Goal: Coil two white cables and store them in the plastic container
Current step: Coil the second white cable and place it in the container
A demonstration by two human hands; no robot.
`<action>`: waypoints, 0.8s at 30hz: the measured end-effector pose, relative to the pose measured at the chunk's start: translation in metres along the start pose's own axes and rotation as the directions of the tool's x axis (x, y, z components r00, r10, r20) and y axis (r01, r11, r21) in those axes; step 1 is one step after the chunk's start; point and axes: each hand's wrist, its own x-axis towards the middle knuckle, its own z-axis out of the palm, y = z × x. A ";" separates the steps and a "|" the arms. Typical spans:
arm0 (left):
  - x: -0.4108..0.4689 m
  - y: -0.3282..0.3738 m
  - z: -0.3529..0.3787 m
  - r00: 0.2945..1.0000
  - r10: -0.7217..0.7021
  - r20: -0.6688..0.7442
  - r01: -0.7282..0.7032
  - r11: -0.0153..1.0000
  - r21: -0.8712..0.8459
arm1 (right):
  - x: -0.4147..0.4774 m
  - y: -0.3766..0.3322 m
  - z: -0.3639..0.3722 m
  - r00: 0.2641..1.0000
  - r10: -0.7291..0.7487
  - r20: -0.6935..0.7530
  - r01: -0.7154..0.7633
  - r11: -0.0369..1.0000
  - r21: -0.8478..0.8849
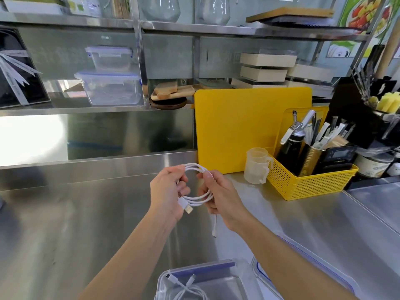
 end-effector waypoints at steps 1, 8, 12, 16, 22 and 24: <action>-0.001 -0.001 0.001 1.000 -0.016 0.006 0.016 1.000 0.011 | 0.001 -0.001 0.002 0.999 -0.008 -0.041 0.007 1.000 -0.016; 0.005 0.026 -0.019 0.895 -0.356 0.270 0.223 0.880 0.419 | 0.003 -0.003 -0.017 0.998 -0.020 -0.053 0.015 0.995 -0.098; 0.009 0.045 -0.037 0.850 -0.470 0.240 0.144 0.645 0.750 | 0.003 -0.003 -0.033 0.997 0.002 0.076 0.020 0.956 -0.294; 0.011 0.048 -0.045 0.881 -0.403 0.247 0.112 0.687 0.718 | 0.003 0.001 -0.035 0.987 0.022 0.158 0.073 0.817 -0.572; -0.001 0.021 -0.046 0.778 -0.441 0.447 0.118 0.802 0.585 | 0.003 0.004 -0.029 0.990 0.029 0.139 0.056 0.821 -0.569; -0.001 0.011 -0.043 0.814 -0.374 0.445 0.136 0.867 0.480 | 0.003 0.004 -0.029 0.992 0.040 0.120 0.027 0.860 -0.509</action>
